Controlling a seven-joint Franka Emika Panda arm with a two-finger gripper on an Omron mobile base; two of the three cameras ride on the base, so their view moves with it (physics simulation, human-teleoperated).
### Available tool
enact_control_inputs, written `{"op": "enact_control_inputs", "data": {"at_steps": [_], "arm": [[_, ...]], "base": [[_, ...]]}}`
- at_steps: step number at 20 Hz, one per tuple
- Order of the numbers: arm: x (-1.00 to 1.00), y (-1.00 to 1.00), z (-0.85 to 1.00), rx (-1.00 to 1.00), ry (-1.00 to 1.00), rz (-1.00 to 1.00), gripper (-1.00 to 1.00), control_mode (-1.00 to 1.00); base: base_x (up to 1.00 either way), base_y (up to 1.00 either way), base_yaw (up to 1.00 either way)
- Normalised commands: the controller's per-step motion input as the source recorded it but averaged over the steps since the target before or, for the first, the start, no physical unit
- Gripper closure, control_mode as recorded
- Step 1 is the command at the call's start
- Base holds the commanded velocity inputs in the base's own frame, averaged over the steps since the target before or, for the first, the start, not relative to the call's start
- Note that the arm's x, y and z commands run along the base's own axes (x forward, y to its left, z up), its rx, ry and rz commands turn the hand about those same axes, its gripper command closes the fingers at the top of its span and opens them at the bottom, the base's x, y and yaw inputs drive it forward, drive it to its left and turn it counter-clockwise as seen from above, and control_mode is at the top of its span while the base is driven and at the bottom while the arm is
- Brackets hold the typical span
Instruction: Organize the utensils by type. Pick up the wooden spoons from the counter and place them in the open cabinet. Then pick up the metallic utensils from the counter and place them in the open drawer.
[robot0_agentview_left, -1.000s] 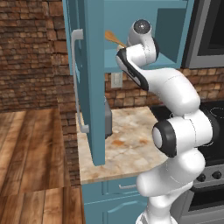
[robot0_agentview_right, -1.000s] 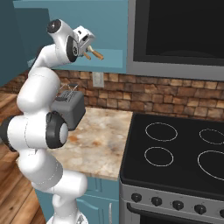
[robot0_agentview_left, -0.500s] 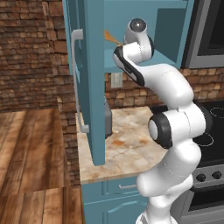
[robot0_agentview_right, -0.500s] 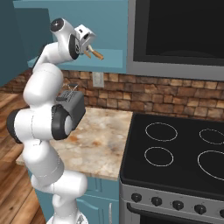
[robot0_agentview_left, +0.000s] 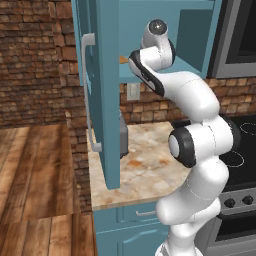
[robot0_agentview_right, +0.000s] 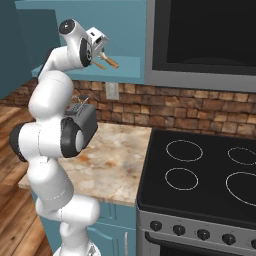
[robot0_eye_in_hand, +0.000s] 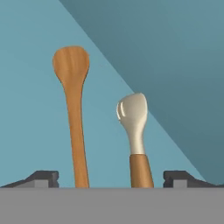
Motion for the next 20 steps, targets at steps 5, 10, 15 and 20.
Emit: {"op": "enact_control_inputs", "data": {"at_steps": [5, 10, 15, 20], "arm": [[0.0, 0.0, 0.0, 0.0, -0.01, 0.04, -1.0, -1.0], [-0.18, 0.0, 0.0, 0.0, 0.0, 0.02, -1.0, -1.0], [-0.48, 0.0, 0.0, 0.0, -0.03, 0.01, -1.0, -1.0], [-0.69, 0.0, 0.0, 0.0, -0.01, 0.0, -1.0, -1.0]], "base": [[0.0, 0.0, 0.0], [0.0, 0.0, 0.0], [0.0, 0.0, 0.0], [0.0, 0.0, 0.0]]}}
